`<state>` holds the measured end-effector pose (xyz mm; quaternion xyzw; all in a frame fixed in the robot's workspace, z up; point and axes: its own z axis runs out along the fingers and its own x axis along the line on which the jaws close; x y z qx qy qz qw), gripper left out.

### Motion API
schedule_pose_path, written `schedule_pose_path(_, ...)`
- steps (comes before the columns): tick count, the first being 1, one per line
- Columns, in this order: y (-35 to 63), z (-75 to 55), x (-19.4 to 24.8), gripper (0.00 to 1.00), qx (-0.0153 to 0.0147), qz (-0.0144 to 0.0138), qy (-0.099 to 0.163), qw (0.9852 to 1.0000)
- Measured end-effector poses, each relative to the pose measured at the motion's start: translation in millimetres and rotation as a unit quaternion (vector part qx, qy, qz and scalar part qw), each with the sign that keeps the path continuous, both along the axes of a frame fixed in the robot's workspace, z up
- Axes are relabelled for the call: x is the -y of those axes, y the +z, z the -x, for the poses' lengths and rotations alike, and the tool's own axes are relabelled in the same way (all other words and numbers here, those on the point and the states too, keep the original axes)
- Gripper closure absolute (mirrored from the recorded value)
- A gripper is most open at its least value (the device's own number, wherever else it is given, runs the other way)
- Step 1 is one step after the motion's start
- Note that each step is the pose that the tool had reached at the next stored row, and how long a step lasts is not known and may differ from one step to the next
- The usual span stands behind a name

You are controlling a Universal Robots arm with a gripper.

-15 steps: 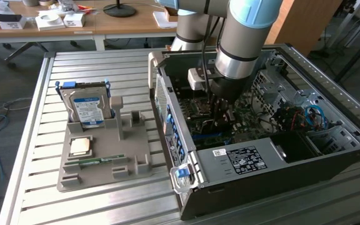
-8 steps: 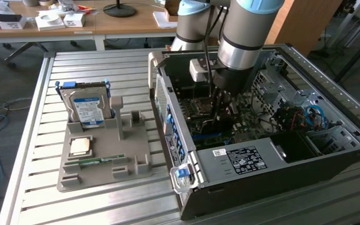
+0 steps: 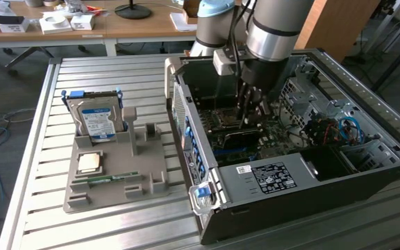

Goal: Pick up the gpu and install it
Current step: 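Insert the gpu into the slot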

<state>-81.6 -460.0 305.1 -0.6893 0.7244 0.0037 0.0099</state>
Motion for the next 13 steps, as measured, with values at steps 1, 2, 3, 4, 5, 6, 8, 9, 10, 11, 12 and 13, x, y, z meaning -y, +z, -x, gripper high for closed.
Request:
schedule_pose_path(1,4.0,0.0,0.0,0.67,0.0,0.0,0.0,1.0)
schedule_pose_path(2,8.0,0.0,0.0,0.67,0.0,0.0,0.0,1.0)
schedule_pose_path(3,12.0,0.0,0.0,0.67,0.0,0.0,0.0,1.0)
schedule_pose_path(4,15.9,0.0,0.0,0.67,0.0,0.0,0.0,1.0)
schedule_pose_path(5,19.8,0.0,0.0,0.67,0.0,0.0,0.0,1.0)
schedule_pose_path(6,23.8,0.0,0.0,0.67,0.0,0.0001,0.0,1.0)
schedule_pose_path(8,31.2,0.0,0.0,0.67,0.0,0.0,0.0,1.0)
schedule_pose_path(9,34.6,0.0,0.0,0.67,0.0,0.0,0.0,1.0)
schedule_pose_path(10,37.7,0.0,0.0,0.67,0.0,0.0,0.0,1.0)
schedule_pose_path(11,40.6,0.0,0.0,0.67,0.0,0.0,0.0,1.0)
schedule_pose_path(12,42.8,0.0,0.0,0.67,0.0,0.0001,0.0,1.0)
schedule_pose_path(13,43.0,0.0,0.0,0.67,0.0,-0.0001,0.0,1.0)
